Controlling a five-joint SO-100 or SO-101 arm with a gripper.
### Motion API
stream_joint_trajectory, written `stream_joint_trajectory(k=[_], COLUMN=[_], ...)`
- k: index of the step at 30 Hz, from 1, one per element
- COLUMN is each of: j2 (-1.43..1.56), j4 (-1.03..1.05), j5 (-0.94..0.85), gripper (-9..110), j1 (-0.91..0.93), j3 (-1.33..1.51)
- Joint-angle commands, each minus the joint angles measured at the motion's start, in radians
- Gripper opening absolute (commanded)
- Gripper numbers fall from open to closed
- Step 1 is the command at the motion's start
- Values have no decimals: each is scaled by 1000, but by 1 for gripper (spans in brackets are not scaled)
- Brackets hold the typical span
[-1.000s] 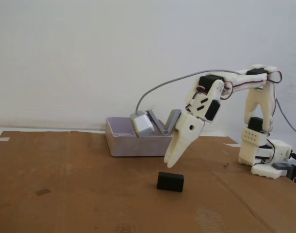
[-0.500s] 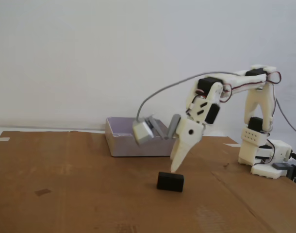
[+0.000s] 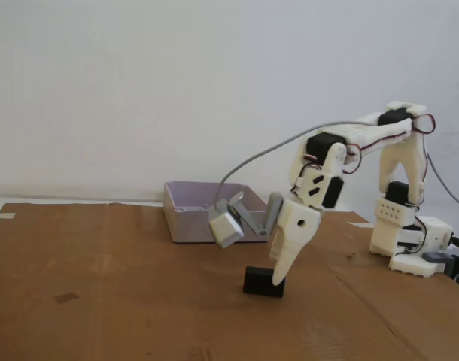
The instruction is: Grasp a block and put it in the box.
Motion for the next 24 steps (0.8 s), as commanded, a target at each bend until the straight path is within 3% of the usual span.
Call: stream_joint_trajectory(k=[1, 17, 24], j2=[26, -18, -38], j4=[-17, -18, -115], j5=[2, -46, -46], gripper=[44, 44, 44], j1=[-5, 14, 15], j3=[-61, -72, -64])
